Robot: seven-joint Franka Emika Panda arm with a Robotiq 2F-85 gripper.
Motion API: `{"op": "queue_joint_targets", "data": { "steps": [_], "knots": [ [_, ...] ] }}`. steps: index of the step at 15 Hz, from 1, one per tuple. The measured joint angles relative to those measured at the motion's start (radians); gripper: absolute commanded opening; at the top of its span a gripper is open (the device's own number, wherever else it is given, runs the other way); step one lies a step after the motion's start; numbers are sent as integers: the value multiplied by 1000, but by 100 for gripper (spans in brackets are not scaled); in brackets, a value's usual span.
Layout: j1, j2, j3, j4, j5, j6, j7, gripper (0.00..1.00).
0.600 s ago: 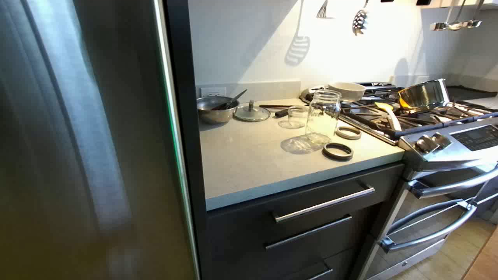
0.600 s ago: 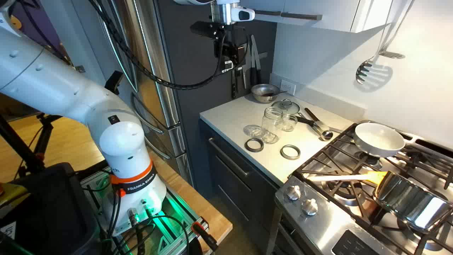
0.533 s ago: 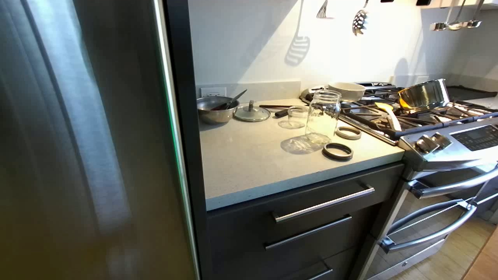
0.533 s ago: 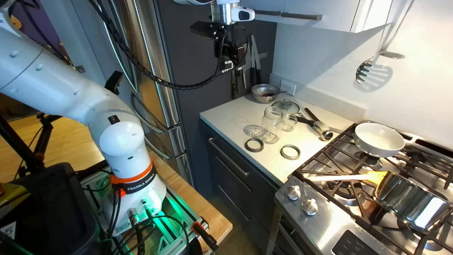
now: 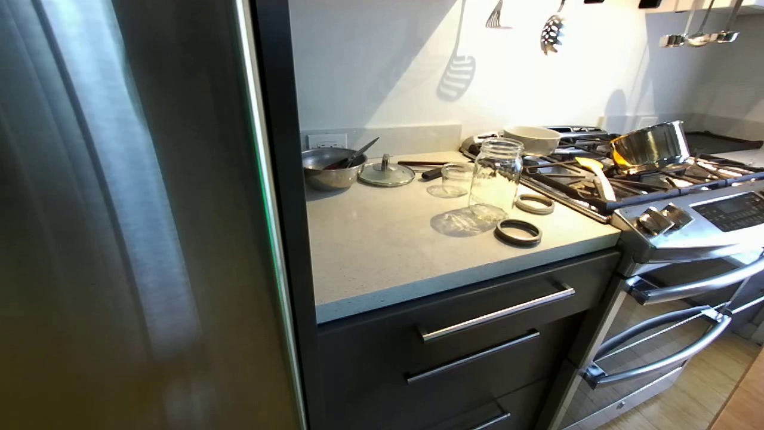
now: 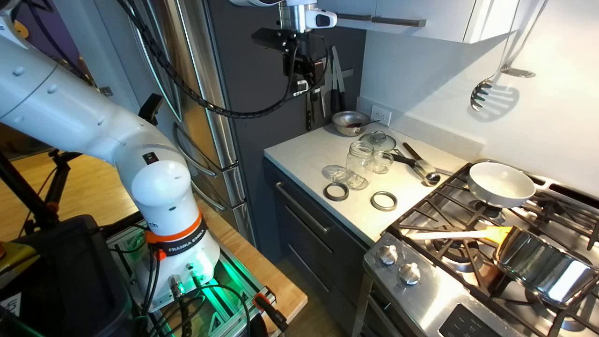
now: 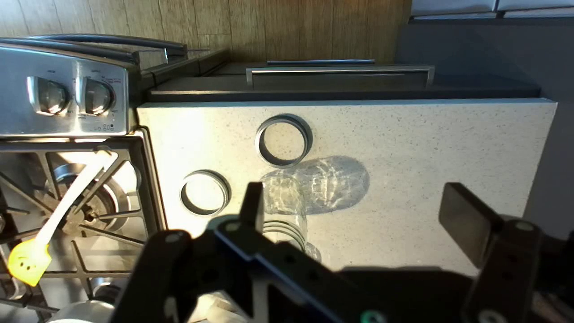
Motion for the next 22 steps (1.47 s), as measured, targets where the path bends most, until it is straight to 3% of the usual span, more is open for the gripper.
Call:
{"op": "queue_joint_targets", "data": {
  "steps": [7, 12, 17, 22],
  "knots": [
    [0, 2, -2, 0, -1, -1, -7, 100],
    [-2, 71, -36, -17, -110, 4, -135, 100],
    [-9, 142, -67, -138, -156, 173, -162, 100],
    [-24, 238, -151, -285, -150, 393, -293, 100]
  ]
}}
